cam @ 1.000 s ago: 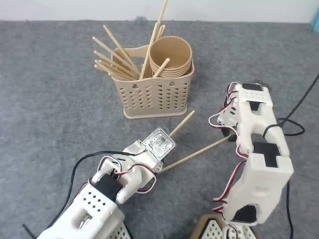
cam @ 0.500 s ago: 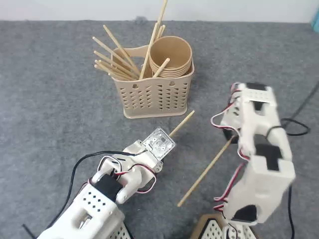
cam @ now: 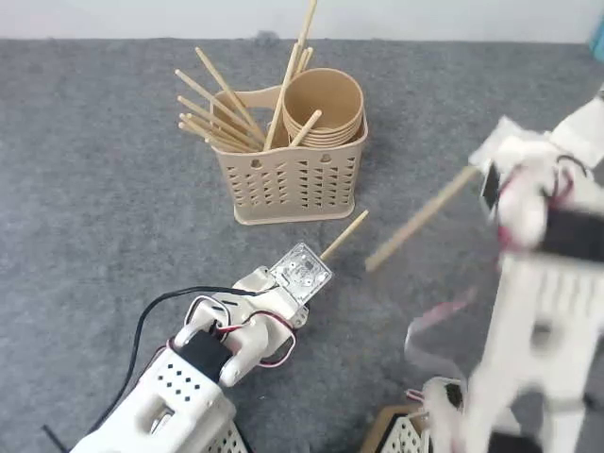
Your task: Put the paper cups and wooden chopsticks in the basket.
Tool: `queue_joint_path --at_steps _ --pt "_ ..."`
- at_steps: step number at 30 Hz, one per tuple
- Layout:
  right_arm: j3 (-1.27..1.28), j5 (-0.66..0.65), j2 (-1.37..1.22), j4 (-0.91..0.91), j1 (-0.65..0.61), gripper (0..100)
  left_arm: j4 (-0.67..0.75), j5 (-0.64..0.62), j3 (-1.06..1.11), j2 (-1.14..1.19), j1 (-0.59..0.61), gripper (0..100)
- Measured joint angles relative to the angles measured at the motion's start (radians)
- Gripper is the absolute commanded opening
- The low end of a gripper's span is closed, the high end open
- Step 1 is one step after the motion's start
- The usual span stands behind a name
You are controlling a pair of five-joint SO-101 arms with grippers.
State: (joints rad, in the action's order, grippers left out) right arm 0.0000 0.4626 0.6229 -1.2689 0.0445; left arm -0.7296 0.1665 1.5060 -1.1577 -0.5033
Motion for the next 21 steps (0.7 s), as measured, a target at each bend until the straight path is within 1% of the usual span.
queue_joint_path --at_steps 3,6,13,15,17,21 --pt "0.000 0.000 0.135 0.172 -0.089 0.7 0.000 0.000 0.000 0.000 0.000 1" --pt "-0.002 0.002 0.201 0.338 -0.184 0.9 0.000 0.000 0.000 0.000 0.000 1" --pt "-0.002 -0.002 0.183 0.678 -0.361 0.9 0.000 0.000 0.000 0.000 0.000 1" --pt "-0.005 -0.041 0.133 0.764 -0.405 0.8 0.000 0.000 0.000 0.000 0.000 1" --pt "-0.005 -0.110 0.069 0.816 -0.446 0.8 0.000 0.000 0.000 0.000 0.003 1" --pt "-0.006 -0.238 -0.060 0.838 -0.523 0.9 0.000 0.000 0.000 0.000 0.005 1"
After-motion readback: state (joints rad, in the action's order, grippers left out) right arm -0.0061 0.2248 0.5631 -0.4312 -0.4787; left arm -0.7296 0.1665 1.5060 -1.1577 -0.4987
